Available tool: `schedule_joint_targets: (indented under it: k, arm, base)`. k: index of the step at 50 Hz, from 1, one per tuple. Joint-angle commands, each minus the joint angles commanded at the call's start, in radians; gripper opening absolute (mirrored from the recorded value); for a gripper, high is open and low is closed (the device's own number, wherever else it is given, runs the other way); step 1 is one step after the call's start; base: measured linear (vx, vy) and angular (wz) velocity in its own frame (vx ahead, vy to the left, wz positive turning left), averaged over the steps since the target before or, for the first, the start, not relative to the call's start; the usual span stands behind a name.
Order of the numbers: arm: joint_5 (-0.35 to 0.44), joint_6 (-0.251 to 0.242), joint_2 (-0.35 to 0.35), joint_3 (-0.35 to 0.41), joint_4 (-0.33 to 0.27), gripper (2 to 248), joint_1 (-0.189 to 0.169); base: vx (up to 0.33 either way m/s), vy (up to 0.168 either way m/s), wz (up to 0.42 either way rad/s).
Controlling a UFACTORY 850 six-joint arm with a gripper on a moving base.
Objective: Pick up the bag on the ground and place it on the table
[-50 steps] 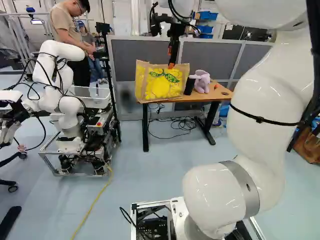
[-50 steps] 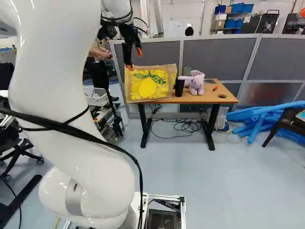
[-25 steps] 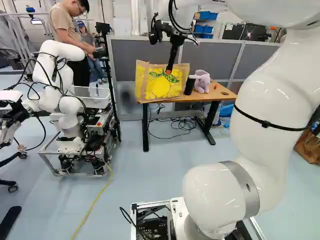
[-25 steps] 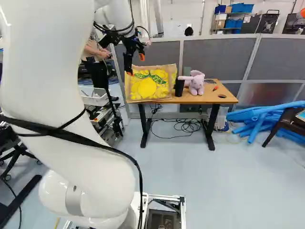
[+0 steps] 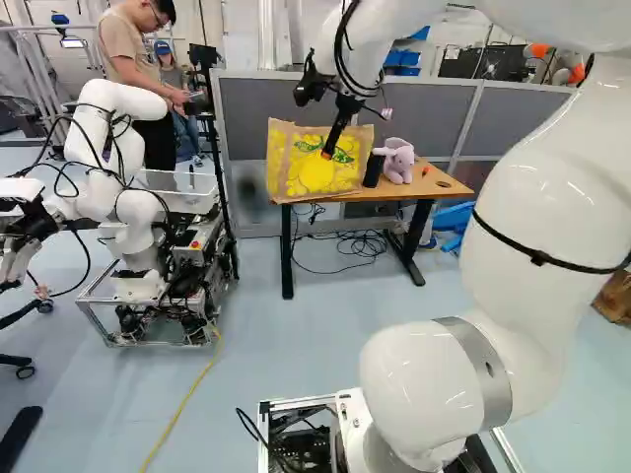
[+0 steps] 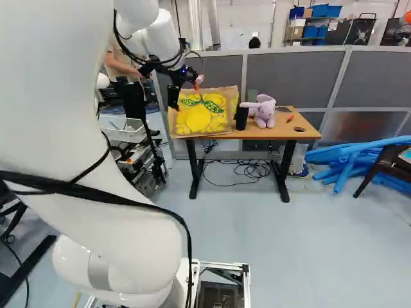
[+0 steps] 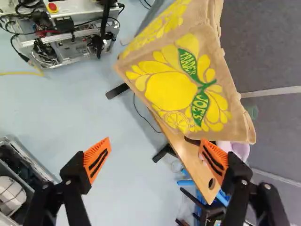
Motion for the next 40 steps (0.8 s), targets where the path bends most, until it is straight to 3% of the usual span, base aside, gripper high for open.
schedule_joint_targets:
  k: [40]
  arm:
    - [0.545, 0.412, 0.129, 0.437, 0.000, 247, -0.015]
  base:
    - [0.000, 0.000, 0.000]
